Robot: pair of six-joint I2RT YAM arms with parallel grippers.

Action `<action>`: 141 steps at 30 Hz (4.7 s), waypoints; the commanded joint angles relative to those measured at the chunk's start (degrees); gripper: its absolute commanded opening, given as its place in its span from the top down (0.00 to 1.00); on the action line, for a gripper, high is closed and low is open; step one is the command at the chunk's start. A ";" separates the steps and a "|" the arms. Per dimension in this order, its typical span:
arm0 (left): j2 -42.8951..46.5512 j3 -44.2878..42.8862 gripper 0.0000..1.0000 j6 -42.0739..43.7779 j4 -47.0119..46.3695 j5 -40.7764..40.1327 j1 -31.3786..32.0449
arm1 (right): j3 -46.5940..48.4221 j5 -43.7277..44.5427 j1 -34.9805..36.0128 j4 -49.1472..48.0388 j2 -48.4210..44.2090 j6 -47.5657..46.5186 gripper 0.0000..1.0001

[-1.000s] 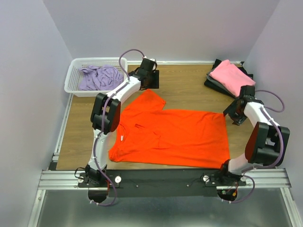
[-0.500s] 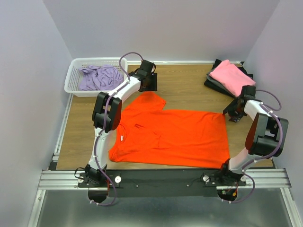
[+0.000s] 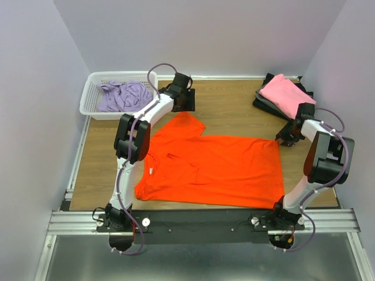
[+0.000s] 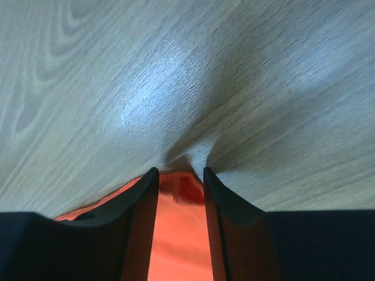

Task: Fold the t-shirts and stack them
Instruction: Fold the tshirt

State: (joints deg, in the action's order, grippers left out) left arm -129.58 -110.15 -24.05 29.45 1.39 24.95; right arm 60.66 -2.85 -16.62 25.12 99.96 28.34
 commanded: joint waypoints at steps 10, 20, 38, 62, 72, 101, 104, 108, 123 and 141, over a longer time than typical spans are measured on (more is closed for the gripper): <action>-3.22 -3.40 0.35 -0.20 1.40 0.81 -0.87 | -0.37 -1.11 -0.34 -0.52 1.81 -1.53 0.78; -6.65 -6.92 0.37 0.06 1.75 -4.02 -1.40 | -1.34 -0.93 -0.34 -0.25 1.73 -1.53 0.90; -10.95 -10.61 0.51 0.76 2.98 -8.33 -1.66 | -1.25 -1.01 -0.34 0.28 2.43 -1.53 0.93; -12.72 -14.21 1.00 1.64 1.58 -3.77 -1.75 | 2.26 -3.39 -0.34 0.63 3.92 -0.57 0.98; -12.37 -22.65 1.00 -3.10 -4.22 1.50 -5.69 | 12.80 -4.36 -0.34 1.86 8.58 1.10 0.98; 21.81 20.12 1.00 7.09 -21.72 10.39 -7.46 | 8.68 -8.22 -0.34 3.44 0.15 -7.07 0.98; 25.15 26.18 1.00 6.92 -22.15 10.13 -7.37 | 7.02 -7.61 -0.43 3.44 -1.43 -6.98 0.98; 31.47 32.70 1.00 6.39 -22.42 9.69 -7.37 | 4.82 -7.17 -0.34 3.44 -3.46 -7.07 0.98; 45.81 49.77 1.00 1.65 -19.71 5.30 -6.67 | -2.48 -4.00 -0.34 4.76 -9.43 -5.84 0.99; 59.61 59.87 1.00 -2.40 -15.04 3.53 -6.58 | -7.13 -1.11 -0.34 6.69 -12.60 -3.99 0.98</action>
State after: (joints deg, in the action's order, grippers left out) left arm -72.86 -52.29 -25.21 12.95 6.63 18.13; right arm 55.07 -6.59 -16.62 30.11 89.23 23.57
